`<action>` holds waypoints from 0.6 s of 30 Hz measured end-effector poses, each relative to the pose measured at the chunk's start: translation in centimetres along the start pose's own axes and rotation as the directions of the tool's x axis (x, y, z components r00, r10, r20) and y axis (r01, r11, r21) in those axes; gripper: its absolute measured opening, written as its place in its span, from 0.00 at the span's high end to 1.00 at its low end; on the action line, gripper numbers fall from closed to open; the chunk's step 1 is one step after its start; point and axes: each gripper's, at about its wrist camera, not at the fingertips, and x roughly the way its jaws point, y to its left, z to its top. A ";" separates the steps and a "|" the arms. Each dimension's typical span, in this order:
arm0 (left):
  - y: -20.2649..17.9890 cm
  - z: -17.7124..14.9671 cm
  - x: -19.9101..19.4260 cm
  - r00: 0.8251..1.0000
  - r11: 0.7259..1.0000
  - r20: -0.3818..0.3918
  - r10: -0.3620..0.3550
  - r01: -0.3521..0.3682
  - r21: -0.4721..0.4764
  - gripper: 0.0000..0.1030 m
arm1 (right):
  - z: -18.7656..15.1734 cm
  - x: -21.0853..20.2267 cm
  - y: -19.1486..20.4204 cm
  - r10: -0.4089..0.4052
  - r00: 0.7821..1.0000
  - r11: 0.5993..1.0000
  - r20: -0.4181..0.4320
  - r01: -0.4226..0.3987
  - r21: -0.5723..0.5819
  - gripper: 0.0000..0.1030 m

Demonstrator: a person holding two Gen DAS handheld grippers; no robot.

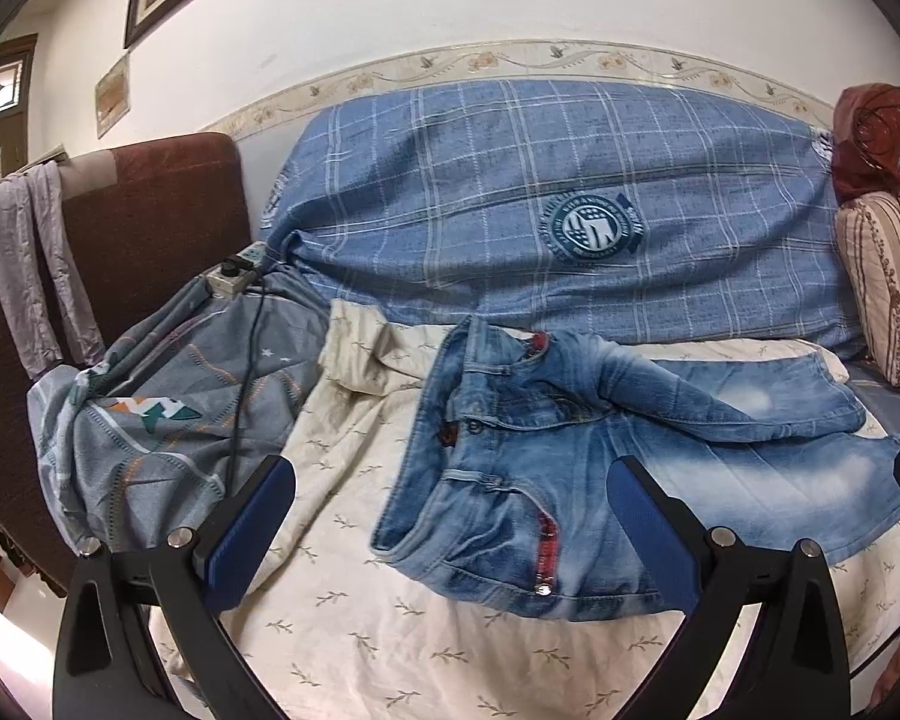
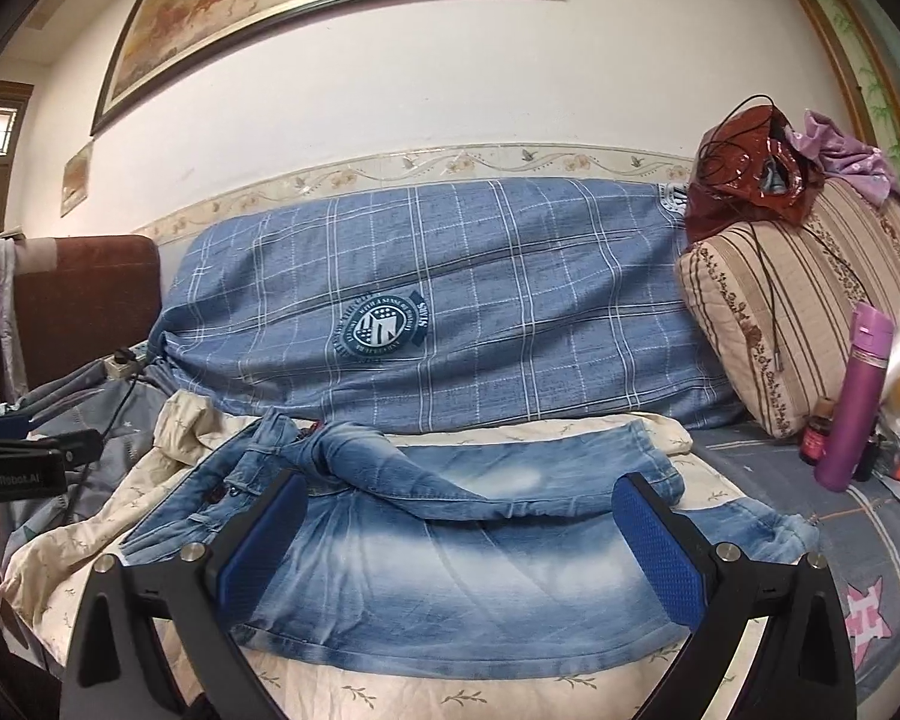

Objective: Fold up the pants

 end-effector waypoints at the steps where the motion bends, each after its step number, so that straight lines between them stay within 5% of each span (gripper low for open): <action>1: 0.3 0.1 -0.1 1.000 1.000 0.001 0.006 -0.006 -0.004 0.00 | 0.0 0.0 0.1 0.007 1.000 1.000 0.001 -0.007 0.000 0.00; 18: 4.7 0.9 -2.8 0.993 0.993 0.060 0.097 -0.092 -0.070 0.00 | 0.2 -0.4 2.0 0.055 0.998 0.998 0.024 -0.055 -0.014 0.00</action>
